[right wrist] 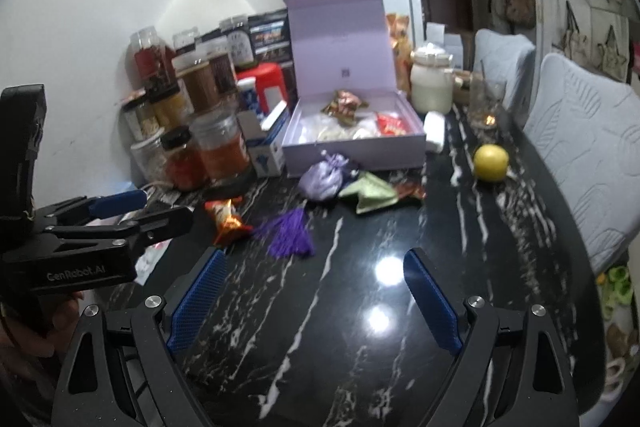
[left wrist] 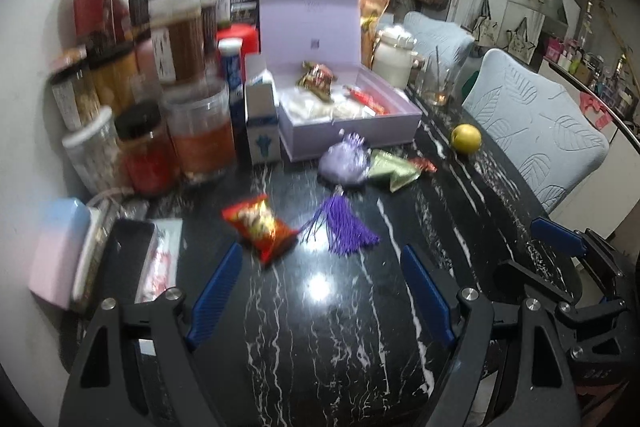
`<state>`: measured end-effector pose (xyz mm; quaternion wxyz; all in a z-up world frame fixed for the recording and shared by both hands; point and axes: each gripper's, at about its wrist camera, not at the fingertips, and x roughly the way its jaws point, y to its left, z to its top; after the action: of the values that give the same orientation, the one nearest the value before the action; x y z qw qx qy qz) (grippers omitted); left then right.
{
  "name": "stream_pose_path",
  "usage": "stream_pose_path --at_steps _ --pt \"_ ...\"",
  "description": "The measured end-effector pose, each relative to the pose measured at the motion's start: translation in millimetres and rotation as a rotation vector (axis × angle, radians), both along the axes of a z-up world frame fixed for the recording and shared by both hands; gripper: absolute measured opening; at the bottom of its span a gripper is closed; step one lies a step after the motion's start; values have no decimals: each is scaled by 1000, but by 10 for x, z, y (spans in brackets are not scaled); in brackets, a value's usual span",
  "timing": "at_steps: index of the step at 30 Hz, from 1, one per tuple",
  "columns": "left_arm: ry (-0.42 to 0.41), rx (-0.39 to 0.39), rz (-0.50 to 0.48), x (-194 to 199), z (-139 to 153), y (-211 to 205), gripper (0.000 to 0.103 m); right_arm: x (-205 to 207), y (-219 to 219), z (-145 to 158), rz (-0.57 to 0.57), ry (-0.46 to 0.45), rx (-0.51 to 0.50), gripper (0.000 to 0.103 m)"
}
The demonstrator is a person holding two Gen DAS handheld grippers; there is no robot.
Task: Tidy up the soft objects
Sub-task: 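Lower the left tool onto the red cartoon-printed packet and close it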
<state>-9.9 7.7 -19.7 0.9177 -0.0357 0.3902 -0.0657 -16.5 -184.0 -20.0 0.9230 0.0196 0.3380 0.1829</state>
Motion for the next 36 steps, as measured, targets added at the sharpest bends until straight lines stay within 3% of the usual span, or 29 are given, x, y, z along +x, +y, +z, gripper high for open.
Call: stream_pose_path --at_steps 15,26,36 --pt "125 -69 86 347 -565 274 82 281 141 -483 50 145 42 91" --pt "172 -138 182 594 -754 686 82 709 330 -671 92 191 28 91" --pt "204 -210 136 970 -915 701 82 1086 406 -730 71 194 2 91"
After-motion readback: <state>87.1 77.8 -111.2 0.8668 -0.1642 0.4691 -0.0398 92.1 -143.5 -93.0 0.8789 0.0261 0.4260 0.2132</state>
